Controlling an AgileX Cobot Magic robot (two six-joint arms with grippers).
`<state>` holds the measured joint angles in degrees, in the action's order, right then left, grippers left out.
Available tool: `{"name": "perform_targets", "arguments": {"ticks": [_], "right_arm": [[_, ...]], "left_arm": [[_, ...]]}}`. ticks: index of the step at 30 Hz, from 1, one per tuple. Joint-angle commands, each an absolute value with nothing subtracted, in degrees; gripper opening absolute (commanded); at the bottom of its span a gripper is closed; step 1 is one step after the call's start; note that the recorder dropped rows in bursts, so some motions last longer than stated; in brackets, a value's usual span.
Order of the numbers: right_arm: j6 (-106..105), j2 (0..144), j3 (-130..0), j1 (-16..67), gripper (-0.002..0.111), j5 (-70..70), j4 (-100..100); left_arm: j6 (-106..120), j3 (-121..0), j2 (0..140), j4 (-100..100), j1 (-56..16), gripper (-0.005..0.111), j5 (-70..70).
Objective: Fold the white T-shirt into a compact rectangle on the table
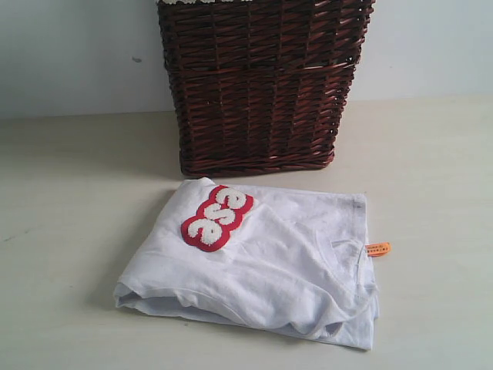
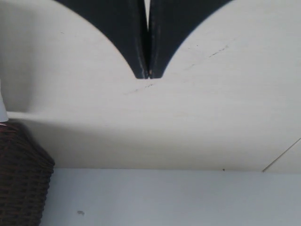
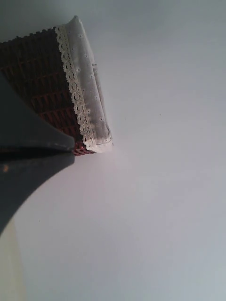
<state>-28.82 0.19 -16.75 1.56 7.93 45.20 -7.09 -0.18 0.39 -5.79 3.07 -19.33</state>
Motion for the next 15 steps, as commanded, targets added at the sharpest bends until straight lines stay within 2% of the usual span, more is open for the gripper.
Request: {"name": "perform_targets", "arguments": {"ticks": [1, 15], "right_arm": [[-28.74, 0.0, -16.41, 1.33, 0.0, 8.27, 45.07], [-28.74, 0.0, -16.41, 1.33, 0.0, 8.27, 45.07]], "left_arm": [[-7.03, 0.0, 0.0, -5.29, 3.34, 0.0, -18.94], [-7.03, 0.0, 0.0, -5.29, 3.34, 0.0, -18.94]]}}
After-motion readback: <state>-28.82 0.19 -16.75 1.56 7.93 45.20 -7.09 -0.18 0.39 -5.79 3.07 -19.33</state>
